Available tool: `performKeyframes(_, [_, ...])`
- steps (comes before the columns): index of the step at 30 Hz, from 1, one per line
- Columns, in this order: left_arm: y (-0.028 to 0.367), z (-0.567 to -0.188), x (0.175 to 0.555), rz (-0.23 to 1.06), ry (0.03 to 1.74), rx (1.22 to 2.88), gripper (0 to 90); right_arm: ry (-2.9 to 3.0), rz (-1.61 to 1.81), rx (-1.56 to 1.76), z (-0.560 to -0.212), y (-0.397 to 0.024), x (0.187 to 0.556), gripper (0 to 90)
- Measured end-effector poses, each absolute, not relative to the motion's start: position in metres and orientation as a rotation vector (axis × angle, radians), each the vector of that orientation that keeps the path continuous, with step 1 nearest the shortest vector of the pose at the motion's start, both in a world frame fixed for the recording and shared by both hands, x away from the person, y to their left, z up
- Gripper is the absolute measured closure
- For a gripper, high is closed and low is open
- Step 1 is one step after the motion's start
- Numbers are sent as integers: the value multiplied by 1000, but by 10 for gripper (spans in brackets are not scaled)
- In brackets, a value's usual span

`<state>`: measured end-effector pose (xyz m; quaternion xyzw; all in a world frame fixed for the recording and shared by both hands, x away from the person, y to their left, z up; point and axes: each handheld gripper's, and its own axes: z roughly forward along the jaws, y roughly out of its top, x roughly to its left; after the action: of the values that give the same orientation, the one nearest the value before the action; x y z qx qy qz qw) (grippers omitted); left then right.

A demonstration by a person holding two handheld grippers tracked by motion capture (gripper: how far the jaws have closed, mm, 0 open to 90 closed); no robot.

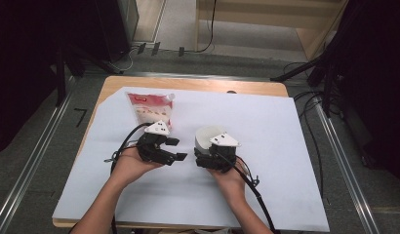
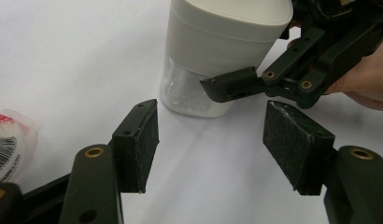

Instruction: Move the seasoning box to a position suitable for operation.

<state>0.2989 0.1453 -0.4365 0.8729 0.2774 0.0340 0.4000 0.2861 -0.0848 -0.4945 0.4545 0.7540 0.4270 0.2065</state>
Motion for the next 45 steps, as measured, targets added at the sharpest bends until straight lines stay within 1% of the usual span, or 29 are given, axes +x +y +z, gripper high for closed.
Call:
performKeyframes(14, [144, -437, 298, 91, 712, 2192, 371, 2185, 1155, 1251, -487, -101, 266, 138])
performKeyframes(17, [144, -436, 299, 80, 729, 2187, 361, 2207, 1163, 1227, -482, -106, 260, 153])
performKeyframes(20, [145, -434, 299, 76, 744, 2175, 356, 2240, 1169, 1185, -474, -112, 254, 210])
performKeyframes(23, [144, -433, 298, 99, 746, 2172, 357, 2266, 1208, 1177, -467, -122, 251, 273])
performKeyframes(24, [144, -432, 298, 100, 742, 2184, 357, 2278, 1216, 1173, -465, -124, 250, 312])
performKeyframes(25, [144, -431, 298, 105, 743, 2190, 357, 2289, 1231, 1162, -462, -128, 249, 325])
performKeyframes(29, [141, -430, 296, 107, 732, 2189, 362, 2298, 1262, 1150, -452, -142, 246, 420])
performKeyframes(34, [136, -427, 296, 110, 738, 2178, 370, 2299, 1260, 1160, -446, -163, 252, 472])
performKeyframes(37, [132, -424, 298, 116, 740, 2177, 372, 2291, 1284, 1203, -445, -176, 261, 517])
performKeyframes(42, [128, -420, 301, 113, 740, 2193, 369, 2272, 1258, 1163, -441, -187, 272, 575])
performKeyframes(43, [129, -420, 301, 114, 740, 2190, 369, 2266, 1253, 1157, -441, -189, 274, 600])
performKeyframes(45, [128, -420, 302, 109, 748, 2182, 366, 2255, 1240, 1146, -441, -192, 279, 613])
